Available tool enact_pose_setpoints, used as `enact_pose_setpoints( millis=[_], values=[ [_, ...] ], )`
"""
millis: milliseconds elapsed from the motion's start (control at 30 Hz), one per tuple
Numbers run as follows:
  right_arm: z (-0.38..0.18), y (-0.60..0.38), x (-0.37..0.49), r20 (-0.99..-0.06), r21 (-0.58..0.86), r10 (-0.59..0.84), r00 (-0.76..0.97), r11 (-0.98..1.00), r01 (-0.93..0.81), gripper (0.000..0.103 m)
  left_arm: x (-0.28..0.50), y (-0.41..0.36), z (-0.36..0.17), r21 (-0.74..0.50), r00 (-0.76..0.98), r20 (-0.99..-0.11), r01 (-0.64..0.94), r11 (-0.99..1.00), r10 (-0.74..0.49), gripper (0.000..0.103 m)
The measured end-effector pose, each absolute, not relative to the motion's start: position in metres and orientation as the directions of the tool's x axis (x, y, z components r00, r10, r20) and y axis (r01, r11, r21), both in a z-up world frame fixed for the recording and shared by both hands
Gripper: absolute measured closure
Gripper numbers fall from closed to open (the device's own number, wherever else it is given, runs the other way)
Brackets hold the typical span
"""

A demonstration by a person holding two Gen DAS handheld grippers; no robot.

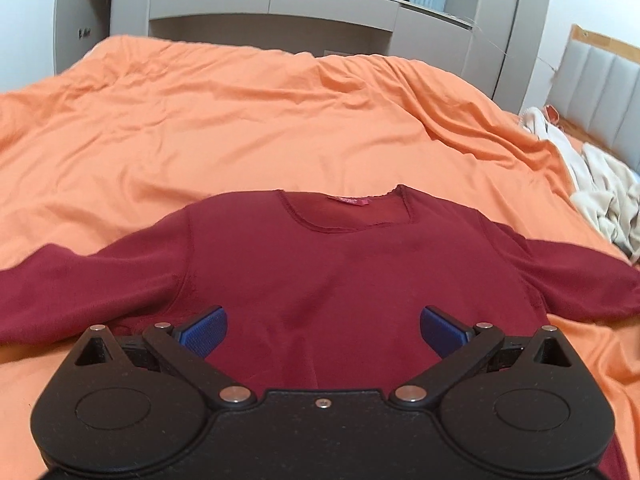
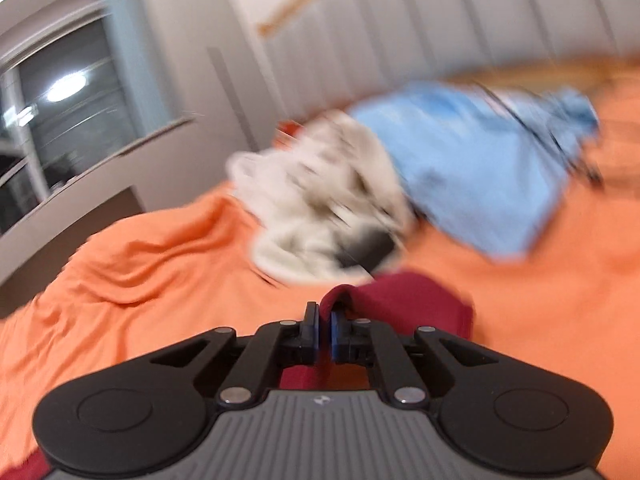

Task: Fold small clothes
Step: 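Lift the sleeve with the right tool and lay it across the shirt body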

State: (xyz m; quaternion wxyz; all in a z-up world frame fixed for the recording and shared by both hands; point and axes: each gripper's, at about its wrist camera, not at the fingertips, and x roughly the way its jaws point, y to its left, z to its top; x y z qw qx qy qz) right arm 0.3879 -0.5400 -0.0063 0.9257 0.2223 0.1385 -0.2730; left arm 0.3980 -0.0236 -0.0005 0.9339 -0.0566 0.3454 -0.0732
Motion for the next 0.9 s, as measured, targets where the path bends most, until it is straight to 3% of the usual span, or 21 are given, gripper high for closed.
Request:
enact_pose_setpoints(
  millis=[200,367,633,767,900],
  values=[
    [0.044,-0.454,0.427,-0.253,0.042,-0.351,0.902,0.927,0.372,0.097,0.401,-0.007,0.008,-0.176,0.764,-0.629,0.04,0.984,-0.144,0.001],
    [0.062,-0.346,0.452,-0.196,-0.238,-0.147,0.97,0.966,0.098,0.097,0.406,0.019,0.018,-0.17,0.774,-0.631,-0.072,0.983,-0.052,0.001],
    [0.023,-0.185,0.458,-0.322,-0.549,0.139,0.937,0.779,-0.304,0.097,0.406,0.062,0.03,-0.271,0.785,-0.62,-0.193,0.943,-0.017,0.001],
    [-0.03,-0.129,0.45,-0.407,-0.728,0.147,0.901,0.543,-0.417,0.097,0.404,0.072,0.031,-0.302,0.786,-0.619,-0.217,0.928,-0.018,0.001],
    [-0.07,-0.106,0.437,-0.431,-0.825,0.12,0.894,0.348,-0.445,0.097,0.403,0.076,0.032,-0.317,0.784,-0.62,-0.217,0.923,-0.028,0.001]
  ],
)
